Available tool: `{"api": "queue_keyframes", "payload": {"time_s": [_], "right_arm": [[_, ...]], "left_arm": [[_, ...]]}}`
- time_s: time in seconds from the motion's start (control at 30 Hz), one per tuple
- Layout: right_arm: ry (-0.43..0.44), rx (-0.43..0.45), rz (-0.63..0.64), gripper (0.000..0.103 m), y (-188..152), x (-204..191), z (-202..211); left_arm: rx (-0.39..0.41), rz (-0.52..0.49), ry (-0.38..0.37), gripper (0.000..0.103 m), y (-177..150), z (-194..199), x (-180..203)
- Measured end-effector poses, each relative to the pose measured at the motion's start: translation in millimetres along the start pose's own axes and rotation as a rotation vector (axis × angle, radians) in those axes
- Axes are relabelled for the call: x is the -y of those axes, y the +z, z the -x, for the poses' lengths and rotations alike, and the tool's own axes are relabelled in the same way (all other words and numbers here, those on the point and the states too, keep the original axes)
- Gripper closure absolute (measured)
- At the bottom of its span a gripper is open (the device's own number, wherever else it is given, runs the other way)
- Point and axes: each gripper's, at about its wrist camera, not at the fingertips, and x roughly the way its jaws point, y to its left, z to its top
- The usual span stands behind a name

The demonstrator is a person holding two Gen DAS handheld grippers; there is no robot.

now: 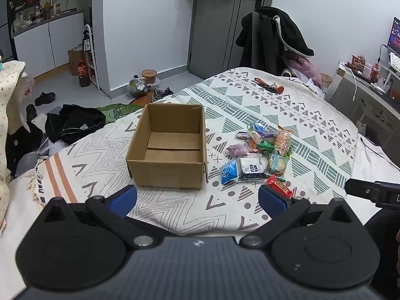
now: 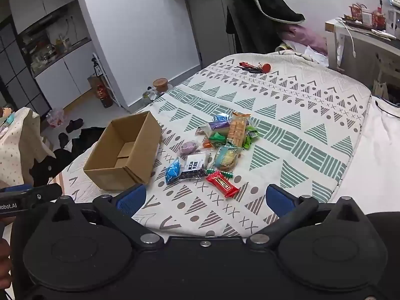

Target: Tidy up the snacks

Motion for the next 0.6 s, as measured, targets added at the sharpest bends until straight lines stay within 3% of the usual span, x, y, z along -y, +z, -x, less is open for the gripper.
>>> {"api": "queue_keyframes", "payload": {"time_s": [0.6], "right_arm": [[-0.016, 0.002, 0.027, 0.000, 4.8, -5.1, 3.6]], "left_arm": [[-0.019, 0.024, -0.009, 0.000, 0.5, 2.5, -2.7]]}}
